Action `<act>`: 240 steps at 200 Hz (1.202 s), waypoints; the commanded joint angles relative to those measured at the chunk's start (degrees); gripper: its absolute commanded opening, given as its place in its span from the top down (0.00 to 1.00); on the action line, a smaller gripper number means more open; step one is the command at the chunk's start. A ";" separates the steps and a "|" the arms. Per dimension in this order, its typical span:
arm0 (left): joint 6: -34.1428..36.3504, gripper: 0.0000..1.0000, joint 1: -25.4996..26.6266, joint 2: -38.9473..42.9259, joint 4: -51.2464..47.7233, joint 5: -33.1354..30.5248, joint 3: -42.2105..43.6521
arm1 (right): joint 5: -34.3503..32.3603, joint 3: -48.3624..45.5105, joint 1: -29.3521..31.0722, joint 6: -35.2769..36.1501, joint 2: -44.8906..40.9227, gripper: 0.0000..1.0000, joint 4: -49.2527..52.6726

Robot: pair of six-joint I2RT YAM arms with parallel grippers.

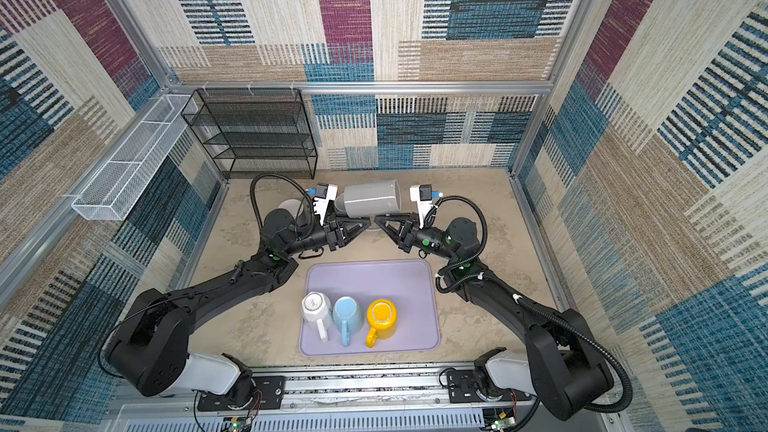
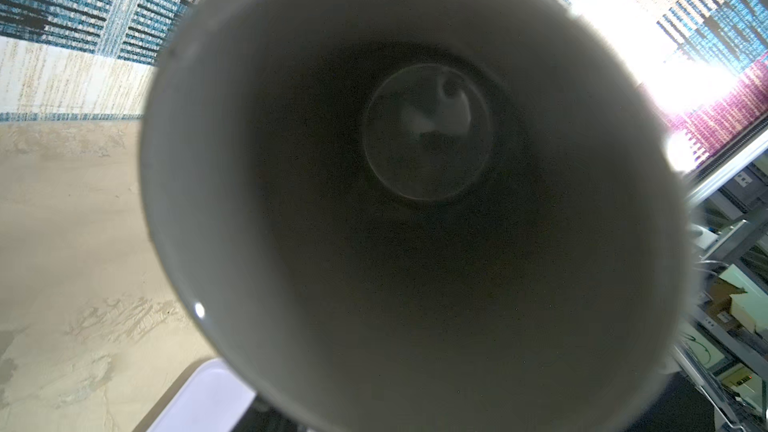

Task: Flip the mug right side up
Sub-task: 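Open the right gripper and pull back while the left gripper turns the mug upright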

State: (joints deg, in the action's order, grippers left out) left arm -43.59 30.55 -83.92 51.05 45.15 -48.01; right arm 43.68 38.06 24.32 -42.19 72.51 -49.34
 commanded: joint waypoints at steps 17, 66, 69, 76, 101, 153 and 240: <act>-2.76 0.67 0.13 -0.65 8.57 -1.07 -1.52 | 1.49 -0.27 0.13 -1.35 0.07 1.00 -6.51; -4.26 0.69 0.13 -1.49 11.16 -0.94 -2.01 | 2.26 -0.44 0.21 -2.40 0.78 1.00 -8.21; -4.36 0.70 0.13 -1.57 11.31 -0.94 -2.01 | 2.30 -0.43 0.25 -2.52 0.86 1.00 -8.30; -4.52 0.71 0.13 -1.67 11.52 -0.93 -2.10 | 2.36 -0.41 0.21 -2.71 0.95 1.00 -8.49; -5.12 0.73 0.12 -1.93 12.53 -0.76 -2.15 | 2.64 -0.44 0.24 -2.81 1.14 1.00 -8.51; -6.23 0.86 0.13 -2.26 14.43 -0.32 -2.41 | 3.11 -0.20 0.29 -2.72 1.92 1.00 -7.98; -5.66 1.00 0.10 -1.29 12.93 -0.43 -2.10 | -0.76 1.92 0.32 3.90 -0.96 0.85 4.78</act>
State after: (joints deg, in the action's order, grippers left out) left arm -50.17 30.76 -85.89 58.70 45.34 -49.41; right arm 42.41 39.27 24.43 -41.28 72.42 -49.10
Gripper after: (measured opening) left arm 0.093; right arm 0.172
